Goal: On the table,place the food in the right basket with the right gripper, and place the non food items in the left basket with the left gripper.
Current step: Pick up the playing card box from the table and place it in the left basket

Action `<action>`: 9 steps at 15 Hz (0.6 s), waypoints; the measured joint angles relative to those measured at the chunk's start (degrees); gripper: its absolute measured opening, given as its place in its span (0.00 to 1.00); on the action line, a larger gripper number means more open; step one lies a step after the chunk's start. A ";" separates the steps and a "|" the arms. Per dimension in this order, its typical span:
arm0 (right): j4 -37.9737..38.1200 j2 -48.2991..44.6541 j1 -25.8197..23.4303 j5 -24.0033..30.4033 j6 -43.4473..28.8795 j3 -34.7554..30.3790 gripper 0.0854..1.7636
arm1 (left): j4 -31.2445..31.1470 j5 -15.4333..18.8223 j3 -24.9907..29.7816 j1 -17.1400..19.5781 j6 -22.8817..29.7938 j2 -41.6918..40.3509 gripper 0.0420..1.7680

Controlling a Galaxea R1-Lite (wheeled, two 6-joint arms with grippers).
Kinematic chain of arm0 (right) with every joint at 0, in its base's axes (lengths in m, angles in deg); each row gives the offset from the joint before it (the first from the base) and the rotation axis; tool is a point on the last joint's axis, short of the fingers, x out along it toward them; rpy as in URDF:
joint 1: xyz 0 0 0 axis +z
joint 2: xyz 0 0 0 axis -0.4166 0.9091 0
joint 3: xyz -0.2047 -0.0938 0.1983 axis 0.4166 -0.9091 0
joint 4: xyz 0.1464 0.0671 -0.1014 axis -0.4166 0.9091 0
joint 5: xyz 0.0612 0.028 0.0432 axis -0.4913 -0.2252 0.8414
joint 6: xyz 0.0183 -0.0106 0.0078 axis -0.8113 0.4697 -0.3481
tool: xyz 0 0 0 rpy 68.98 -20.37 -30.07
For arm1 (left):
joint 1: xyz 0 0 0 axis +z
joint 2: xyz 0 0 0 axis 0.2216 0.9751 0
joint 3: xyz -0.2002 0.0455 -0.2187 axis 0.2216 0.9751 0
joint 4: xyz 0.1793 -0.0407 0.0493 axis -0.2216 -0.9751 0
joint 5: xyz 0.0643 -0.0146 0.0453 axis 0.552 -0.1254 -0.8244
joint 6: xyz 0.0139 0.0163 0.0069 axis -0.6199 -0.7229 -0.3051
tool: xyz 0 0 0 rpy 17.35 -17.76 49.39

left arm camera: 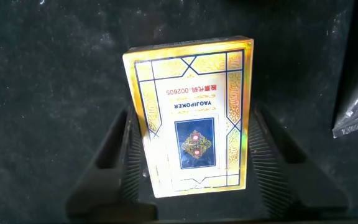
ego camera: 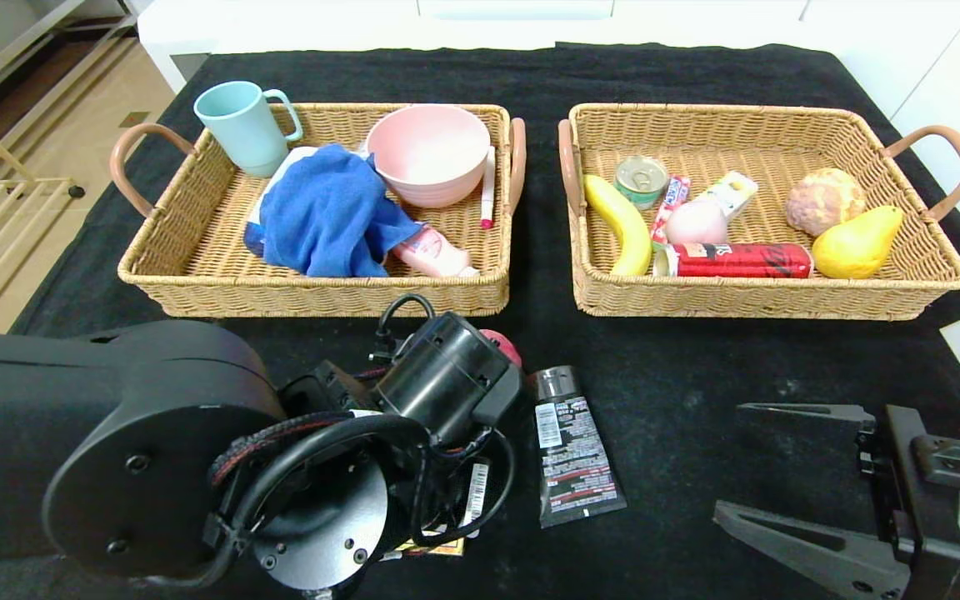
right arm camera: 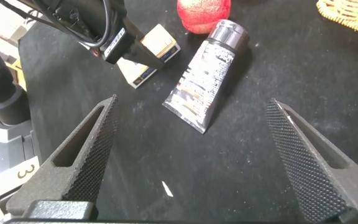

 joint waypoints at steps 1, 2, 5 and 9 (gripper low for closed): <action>-0.02 0.00 0.00 0.00 0.00 0.00 0.97 | 0.00 0.02 0.09 0.00 -0.02 -0.02 0.58; -0.04 0.00 0.00 0.00 0.00 0.00 0.97 | 0.05 0.02 0.11 0.00 -0.05 0.00 0.58; -0.04 0.00 0.02 0.00 0.02 0.00 0.97 | 0.02 0.00 -0.02 0.00 -0.05 0.20 0.58; -0.04 0.00 0.02 0.00 0.02 0.00 0.97 | 0.00 0.02 -0.06 0.00 -0.05 0.32 0.58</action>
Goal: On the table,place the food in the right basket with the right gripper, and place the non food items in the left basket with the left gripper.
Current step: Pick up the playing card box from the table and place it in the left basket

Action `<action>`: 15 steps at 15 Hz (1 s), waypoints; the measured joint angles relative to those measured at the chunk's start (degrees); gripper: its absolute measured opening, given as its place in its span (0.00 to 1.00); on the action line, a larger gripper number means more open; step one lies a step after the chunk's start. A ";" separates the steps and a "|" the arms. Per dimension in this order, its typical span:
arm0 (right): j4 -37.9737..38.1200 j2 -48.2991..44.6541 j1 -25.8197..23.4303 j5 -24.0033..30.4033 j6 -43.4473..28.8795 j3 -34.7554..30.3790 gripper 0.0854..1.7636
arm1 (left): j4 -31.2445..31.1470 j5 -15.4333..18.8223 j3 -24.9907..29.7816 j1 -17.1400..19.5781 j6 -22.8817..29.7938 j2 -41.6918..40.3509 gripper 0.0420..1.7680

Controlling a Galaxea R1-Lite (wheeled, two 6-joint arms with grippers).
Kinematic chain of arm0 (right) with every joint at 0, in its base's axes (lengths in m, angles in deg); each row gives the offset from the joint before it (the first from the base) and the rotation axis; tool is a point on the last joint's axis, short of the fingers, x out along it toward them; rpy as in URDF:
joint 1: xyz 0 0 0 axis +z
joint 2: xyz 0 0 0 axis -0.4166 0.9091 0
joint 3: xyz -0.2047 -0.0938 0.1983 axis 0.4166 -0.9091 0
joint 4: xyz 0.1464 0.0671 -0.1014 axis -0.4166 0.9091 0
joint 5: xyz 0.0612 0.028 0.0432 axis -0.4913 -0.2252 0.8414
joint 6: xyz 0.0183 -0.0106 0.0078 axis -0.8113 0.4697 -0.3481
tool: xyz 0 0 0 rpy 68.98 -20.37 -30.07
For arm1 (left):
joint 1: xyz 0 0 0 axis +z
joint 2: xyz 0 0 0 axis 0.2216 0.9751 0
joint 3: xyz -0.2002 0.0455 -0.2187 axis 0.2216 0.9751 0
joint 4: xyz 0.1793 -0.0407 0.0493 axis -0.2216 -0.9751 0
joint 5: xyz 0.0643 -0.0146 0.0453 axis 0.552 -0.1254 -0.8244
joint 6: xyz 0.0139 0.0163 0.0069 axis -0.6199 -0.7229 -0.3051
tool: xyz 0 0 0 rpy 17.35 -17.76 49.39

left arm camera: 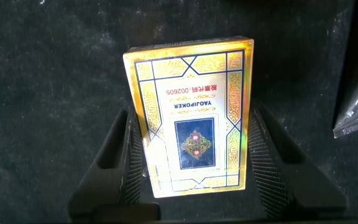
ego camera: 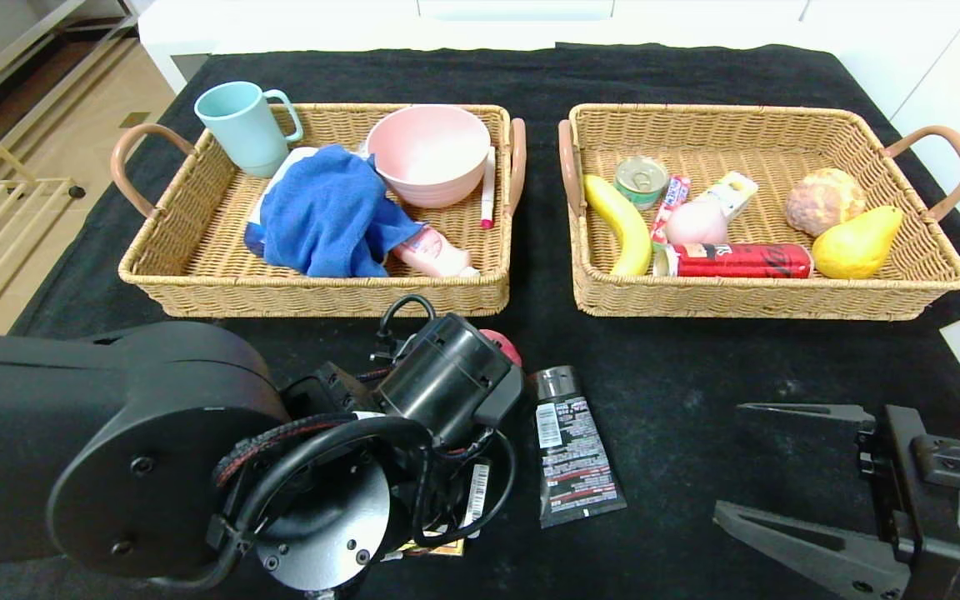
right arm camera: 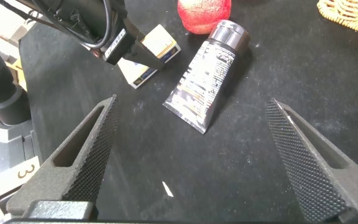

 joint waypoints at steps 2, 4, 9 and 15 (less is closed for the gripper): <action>0.00 0.00 0.00 0.00 -0.02 0.00 0.97 | -0.02 0.00 0.00 0.00 -0.05 0.05 0.57; -0.02 -0.02 0.00 0.00 -0.04 0.00 0.97 | -0.04 0.00 -0.07 0.00 -0.06 0.07 0.57; -0.05 -0.37 0.23 0.00 -0.04 -0.22 0.97 | -0.15 -1.37 0.15 -0.41 0.00 -1.90 0.57; 0.06 -0.41 0.28 0.02 -0.04 -0.11 0.97 | -0.06 -1.48 0.69 1.93 -0.48 -7.06 0.57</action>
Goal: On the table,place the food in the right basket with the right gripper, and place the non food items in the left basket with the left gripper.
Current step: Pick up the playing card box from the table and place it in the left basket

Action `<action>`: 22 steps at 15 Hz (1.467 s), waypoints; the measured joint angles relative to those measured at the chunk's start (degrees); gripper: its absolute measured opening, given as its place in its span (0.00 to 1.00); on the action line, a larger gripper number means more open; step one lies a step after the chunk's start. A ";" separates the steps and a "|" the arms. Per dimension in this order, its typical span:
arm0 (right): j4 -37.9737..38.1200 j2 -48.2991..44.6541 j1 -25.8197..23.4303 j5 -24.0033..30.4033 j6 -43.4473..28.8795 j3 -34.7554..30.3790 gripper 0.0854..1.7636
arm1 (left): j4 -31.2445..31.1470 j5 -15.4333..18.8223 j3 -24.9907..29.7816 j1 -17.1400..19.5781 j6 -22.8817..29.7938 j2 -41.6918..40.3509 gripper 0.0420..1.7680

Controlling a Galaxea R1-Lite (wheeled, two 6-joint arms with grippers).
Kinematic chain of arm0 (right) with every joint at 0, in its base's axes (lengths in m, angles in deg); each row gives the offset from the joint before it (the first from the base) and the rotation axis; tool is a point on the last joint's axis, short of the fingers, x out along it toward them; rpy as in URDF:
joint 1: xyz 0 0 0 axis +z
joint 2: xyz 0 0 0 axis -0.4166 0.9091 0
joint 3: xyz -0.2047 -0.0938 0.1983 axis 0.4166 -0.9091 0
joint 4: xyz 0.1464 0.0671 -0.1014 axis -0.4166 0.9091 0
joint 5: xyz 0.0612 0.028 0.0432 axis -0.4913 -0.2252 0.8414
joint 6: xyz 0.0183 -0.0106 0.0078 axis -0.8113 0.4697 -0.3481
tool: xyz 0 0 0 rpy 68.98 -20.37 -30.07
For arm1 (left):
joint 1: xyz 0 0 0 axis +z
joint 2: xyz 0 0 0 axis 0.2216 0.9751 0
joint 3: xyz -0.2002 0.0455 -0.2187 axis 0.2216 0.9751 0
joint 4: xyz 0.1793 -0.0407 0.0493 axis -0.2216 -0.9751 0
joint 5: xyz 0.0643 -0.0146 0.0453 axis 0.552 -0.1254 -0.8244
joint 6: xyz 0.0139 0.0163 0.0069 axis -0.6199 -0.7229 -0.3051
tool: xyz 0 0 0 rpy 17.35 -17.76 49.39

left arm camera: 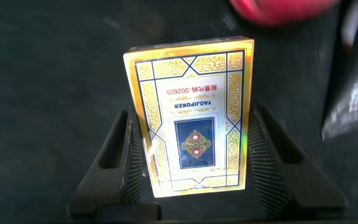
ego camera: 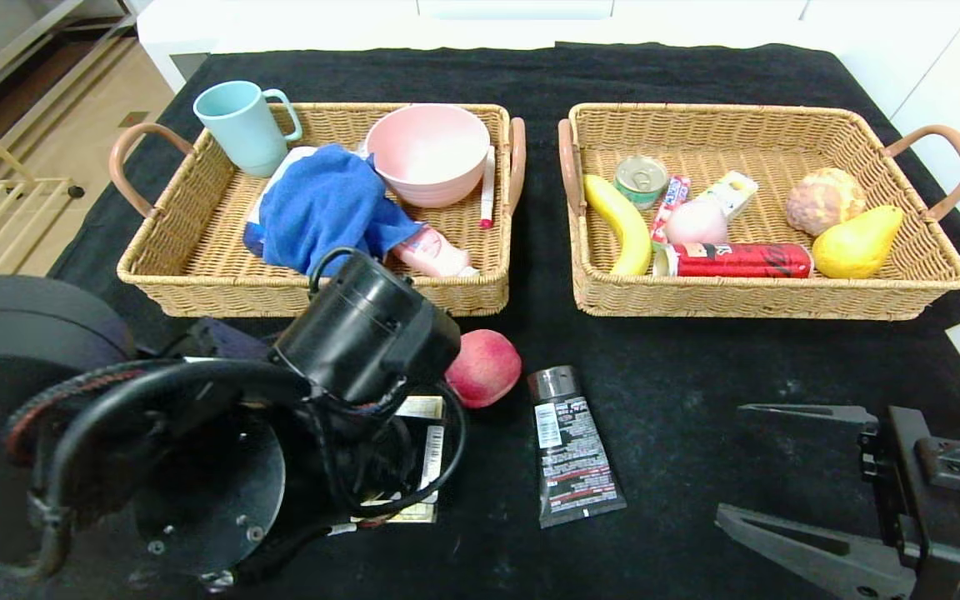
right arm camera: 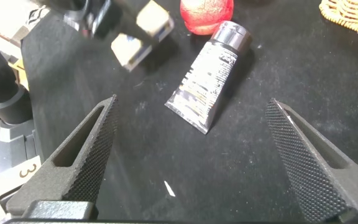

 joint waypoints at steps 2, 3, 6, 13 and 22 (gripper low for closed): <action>0.00 0.09 0.00 -0.02 0.04 0.02 0.97 | -0.27 0.33 -0.09 1.61 -0.30 -1.91 0.57; 0.02 0.11 -0.02 -0.02 0.01 0.02 0.97 | -0.30 0.41 -0.04 2.66 -0.51 -2.97 0.57; 0.02 0.28 0.05 -0.02 0.01 0.02 0.97 | -0.22 0.41 -0.94 5.91 -5.75 -5.92 0.57; 0.00 0.66 0.02 -0.02 0.00 -0.01 0.97 | 1.61 0.16 -10.51 11.42 -13.23 -6.75 0.57; -0.09 0.39 -0.02 0.00 0.01 0.13 0.97 | 20.30 -0.12 -15.56 13.40 -24.72 0.33 0.57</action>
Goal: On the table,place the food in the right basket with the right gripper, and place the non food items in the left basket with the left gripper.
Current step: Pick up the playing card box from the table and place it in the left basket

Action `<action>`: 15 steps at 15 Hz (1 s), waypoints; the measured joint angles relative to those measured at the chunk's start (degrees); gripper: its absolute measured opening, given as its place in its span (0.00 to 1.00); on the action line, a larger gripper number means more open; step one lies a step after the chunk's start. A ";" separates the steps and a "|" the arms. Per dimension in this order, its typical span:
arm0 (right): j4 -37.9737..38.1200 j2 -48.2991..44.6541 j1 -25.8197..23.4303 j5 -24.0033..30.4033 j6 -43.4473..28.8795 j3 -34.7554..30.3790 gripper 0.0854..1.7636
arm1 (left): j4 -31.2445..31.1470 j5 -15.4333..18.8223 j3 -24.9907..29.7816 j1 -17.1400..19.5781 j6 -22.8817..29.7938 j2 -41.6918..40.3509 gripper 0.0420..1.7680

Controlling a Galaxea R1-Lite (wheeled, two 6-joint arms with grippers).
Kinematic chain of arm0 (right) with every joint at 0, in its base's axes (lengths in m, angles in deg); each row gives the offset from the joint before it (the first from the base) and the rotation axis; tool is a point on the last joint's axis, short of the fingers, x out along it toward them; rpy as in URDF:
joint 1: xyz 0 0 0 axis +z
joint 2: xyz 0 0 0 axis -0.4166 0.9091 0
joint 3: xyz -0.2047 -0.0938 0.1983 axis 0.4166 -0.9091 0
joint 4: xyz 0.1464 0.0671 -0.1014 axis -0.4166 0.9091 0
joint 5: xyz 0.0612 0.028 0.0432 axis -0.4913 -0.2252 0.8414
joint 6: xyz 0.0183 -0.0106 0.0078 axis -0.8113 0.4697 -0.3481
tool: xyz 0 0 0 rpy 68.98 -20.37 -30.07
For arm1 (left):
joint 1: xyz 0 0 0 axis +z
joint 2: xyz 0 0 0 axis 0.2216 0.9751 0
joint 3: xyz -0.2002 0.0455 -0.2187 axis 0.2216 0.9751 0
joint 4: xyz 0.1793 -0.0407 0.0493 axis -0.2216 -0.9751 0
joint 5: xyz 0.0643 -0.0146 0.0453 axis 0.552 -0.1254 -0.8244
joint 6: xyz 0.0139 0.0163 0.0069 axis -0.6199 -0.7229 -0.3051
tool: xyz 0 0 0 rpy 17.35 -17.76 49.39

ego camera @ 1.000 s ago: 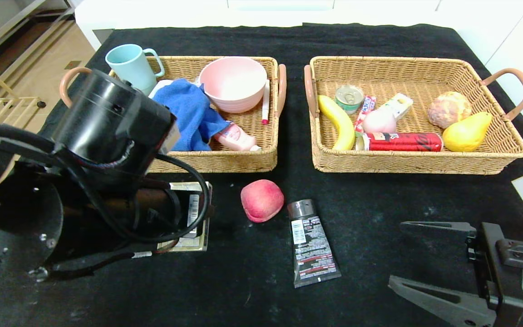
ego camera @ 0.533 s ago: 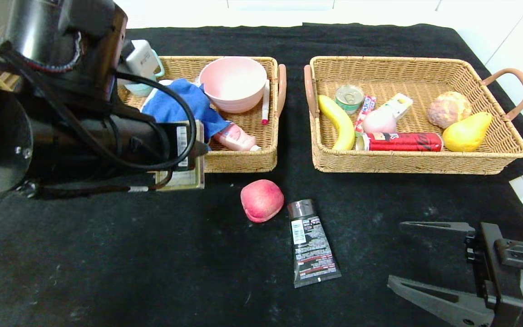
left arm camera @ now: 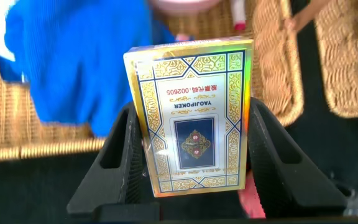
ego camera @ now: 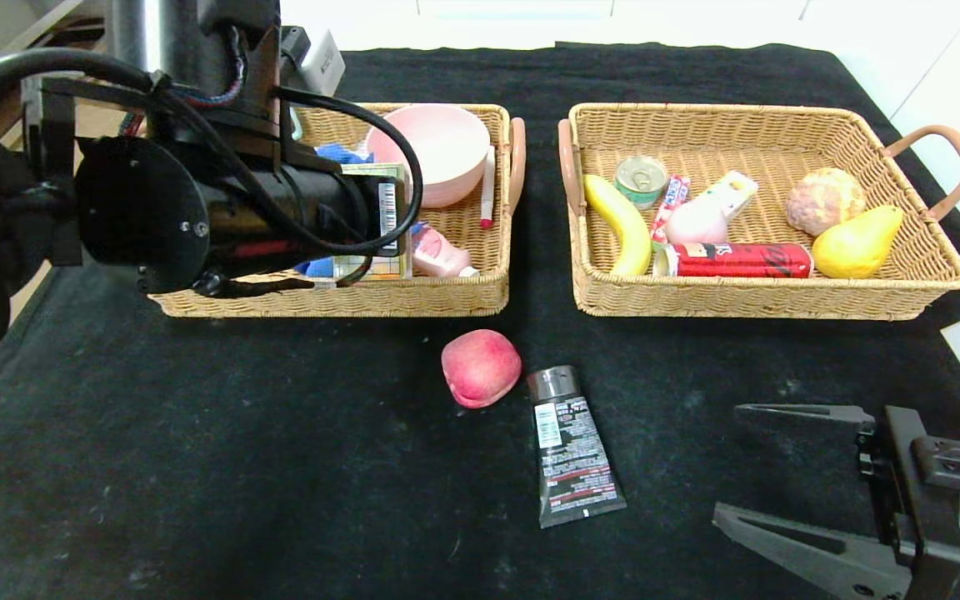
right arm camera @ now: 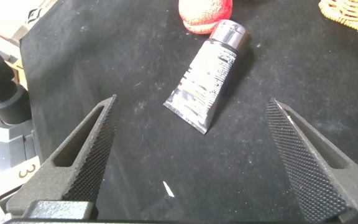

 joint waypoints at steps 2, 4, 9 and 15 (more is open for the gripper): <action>0.02 -0.11 0.02 0.00 -0.01 -0.02 0.97 | 2.12 -0.02 -1.56 0.37 -1.54 1.29 0.57; -0.02 -0.15 0.00 -0.02 0.00 -0.02 0.97 | 3.49 0.00 -3.00 0.52 -2.45 2.82 0.57; -0.02 -0.48 0.00 0.00 0.00 0.09 0.97 | 11.39 -0.22 -4.27 1.44 -7.44 6.72 0.57; 0.00 -0.59 -0.28 -0.02 0.00 0.28 0.97 | 12.52 -0.22 -5.07 1.50 -8.08 9.14 0.56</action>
